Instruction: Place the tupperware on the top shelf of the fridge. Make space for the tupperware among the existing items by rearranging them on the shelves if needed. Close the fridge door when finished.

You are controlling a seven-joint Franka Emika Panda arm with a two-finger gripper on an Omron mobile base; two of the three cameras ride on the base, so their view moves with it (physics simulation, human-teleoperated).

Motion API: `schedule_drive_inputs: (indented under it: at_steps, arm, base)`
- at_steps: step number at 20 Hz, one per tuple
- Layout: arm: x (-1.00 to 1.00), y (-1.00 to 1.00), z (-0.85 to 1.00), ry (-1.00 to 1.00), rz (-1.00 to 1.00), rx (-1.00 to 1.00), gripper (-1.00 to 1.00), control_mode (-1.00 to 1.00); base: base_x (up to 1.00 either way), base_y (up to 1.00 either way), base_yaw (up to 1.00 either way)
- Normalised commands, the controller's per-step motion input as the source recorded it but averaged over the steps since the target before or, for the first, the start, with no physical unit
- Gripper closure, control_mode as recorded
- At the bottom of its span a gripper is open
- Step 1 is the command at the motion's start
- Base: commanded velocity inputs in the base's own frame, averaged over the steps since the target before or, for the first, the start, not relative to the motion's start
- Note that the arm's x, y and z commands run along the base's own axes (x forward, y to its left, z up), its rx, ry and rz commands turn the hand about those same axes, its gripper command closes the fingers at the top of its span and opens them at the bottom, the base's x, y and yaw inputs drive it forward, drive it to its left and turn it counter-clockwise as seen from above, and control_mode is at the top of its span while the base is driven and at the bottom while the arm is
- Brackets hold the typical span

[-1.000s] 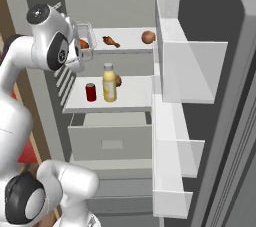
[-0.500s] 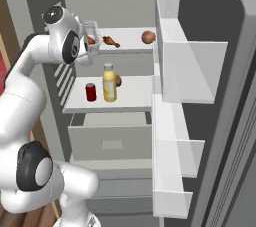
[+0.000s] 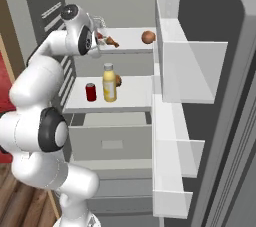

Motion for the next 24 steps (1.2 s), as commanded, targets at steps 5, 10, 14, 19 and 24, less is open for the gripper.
schedule_drive_inputs:
  at_steps: [5,10,14,19,24]
  arm:
    - [0.93,0.07,0.0,0.0,0.0,0.0,-1.0,-1.0]
    - [0.23,0.05,0.0,0.01,-0.05,0.0,-1.0,-1.0]
    - [-0.32,0.0,0.0,-0.02,0.0,0.0,-1.0,-1.0]
    - [-1.0,-0.11,0.0,-0.2,0.0,0.0,-1.0,-1.0]
    - [-1.0,-0.04,0.0,-0.28,0.01,0.0,-1.0,-1.0]
  base:
    - [0.0,0.0,0.0]
    - [0.0,0.0,0.0]
    - [0.0,0.0,0.0]
    - [0.0,0.0,0.0]
    - [0.0,0.0,0.0]
